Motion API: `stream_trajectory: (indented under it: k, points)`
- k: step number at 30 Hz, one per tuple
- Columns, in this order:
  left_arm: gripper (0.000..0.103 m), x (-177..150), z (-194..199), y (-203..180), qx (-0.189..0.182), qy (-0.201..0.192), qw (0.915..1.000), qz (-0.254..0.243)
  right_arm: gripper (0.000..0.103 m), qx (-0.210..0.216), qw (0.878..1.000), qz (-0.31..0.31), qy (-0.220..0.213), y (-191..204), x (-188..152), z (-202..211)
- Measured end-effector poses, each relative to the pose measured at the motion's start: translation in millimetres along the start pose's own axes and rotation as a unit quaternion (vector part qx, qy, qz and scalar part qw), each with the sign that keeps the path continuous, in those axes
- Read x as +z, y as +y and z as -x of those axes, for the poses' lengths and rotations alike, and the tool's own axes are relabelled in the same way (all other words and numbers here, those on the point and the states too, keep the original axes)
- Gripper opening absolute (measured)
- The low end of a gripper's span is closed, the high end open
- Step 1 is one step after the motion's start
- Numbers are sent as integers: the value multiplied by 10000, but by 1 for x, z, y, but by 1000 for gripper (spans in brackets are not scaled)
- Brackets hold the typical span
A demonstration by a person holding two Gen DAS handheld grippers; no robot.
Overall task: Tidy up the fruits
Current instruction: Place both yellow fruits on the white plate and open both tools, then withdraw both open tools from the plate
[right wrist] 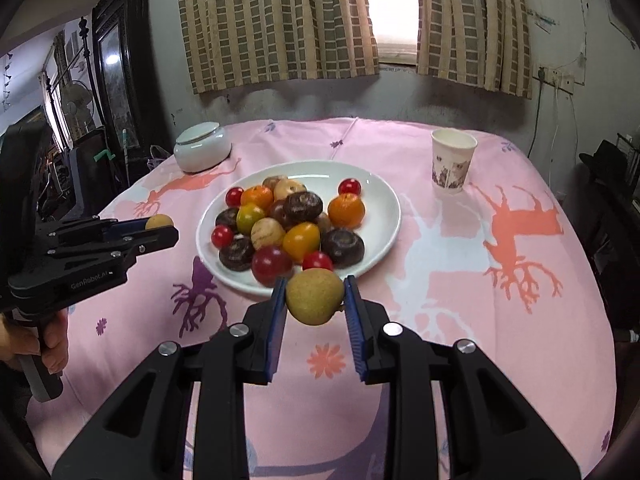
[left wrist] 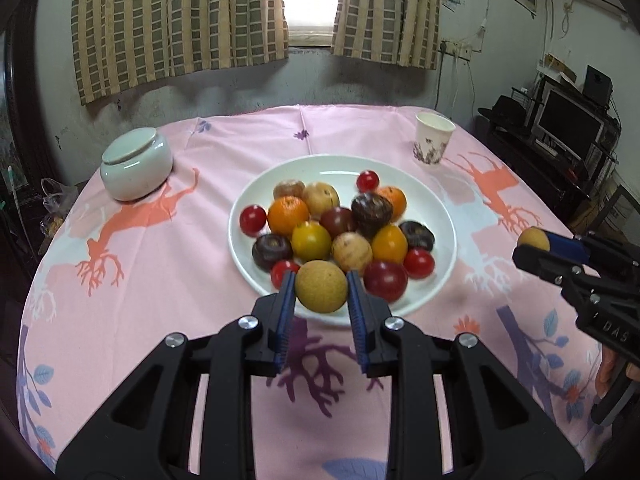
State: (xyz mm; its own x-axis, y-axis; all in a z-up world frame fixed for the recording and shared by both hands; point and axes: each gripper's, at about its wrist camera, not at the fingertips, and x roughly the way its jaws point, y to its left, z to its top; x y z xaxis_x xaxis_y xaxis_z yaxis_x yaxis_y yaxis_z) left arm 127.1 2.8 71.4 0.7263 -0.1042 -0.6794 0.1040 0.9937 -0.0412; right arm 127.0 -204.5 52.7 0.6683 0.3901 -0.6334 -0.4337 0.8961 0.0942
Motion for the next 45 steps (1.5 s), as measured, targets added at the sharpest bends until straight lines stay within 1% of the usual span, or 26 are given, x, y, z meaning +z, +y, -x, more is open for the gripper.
stream_trajectory:
  k: [3, 6, 12, 13, 14, 15, 16, 17, 22, 24, 27, 29, 32, 34, 36, 39, 41, 45]
  points:
    - [26, 12, -15, 4, 20, 52, 9999, 101, 29, -51, 9999, 18, -88, -2, 19, -11]
    - [26, 18, -31, 5, 97, 101, 9998, 161, 29, -119, 9999, 17, -56, -2, 33, -31]
    - [26, 22, -61, 6, 133, 289, 9992, 257, 29, -280, 9991, -171, 252, -11, 38, -83]
    - [29, 21, -66, 6, 175, 332, 9989, 276, 29, -301, 9987, -223, 336, -13, 37, -91]
    - [45, 21, -70, 7, 209, 350, 9987, 304, 29, -381, 9981, -302, 391, -17, 36, -100]
    - [63, 20, -73, 7, 267, 343, 9985, 330, 30, -396, 9977, -340, 428, -19, 36, -105]
    - [68, 19, -73, 7, 335, 294, 9984, 341, 30, -387, 9977, -357, 422, -19, 35, -107]
    - [69, 18, -72, 7, 387, 245, 9984, 331, 31, -399, 9977, -375, 389, -20, 34, -108]
    - [73, 14, -68, 6, 413, 298, 9981, 346, 32, -334, 9981, -393, 332, -19, 32, -100]
    - [82, 10, -63, 4, 422, 304, 9982, 309, 32, -269, 9983, -422, 282, -19, 31, -91]
    - [89, 4, -52, -1, 491, 259, 9982, 220, 32, -205, 9985, -420, 280, -16, 27, -78]
    - [92, -2, -44, -4, 555, 265, 9980, 148, 32, -179, 9987, -368, 307, -12, 21, -68]
    - [94, -13, -32, -10, 569, 281, 9980, 43, 32, -182, 9989, -305, 317, -6, 9, -51]
    - [96, -21, -25, -16, 601, 286, 9978, -30, 35, -173, 9989, -280, 338, -4, 1, -41]
    - [101, -29, -15, -20, 555, 272, 9981, -54, 61, -217, 9991, -265, 248, -1, -9, -28]
    - [101, -40, 0, -22, 291, 183, 9994, 57, 61, -320, 9994, -67, 132, 8, -22, -10]
    - [101, -46, 8, -23, 295, 145, 9994, 143, 61, -303, 9994, -60, 140, 11, -29, -1]
    - [101, -58, 18, -20, 122, 294, 9990, 303, 64, -300, 9992, -147, 226, 12, -40, 10]
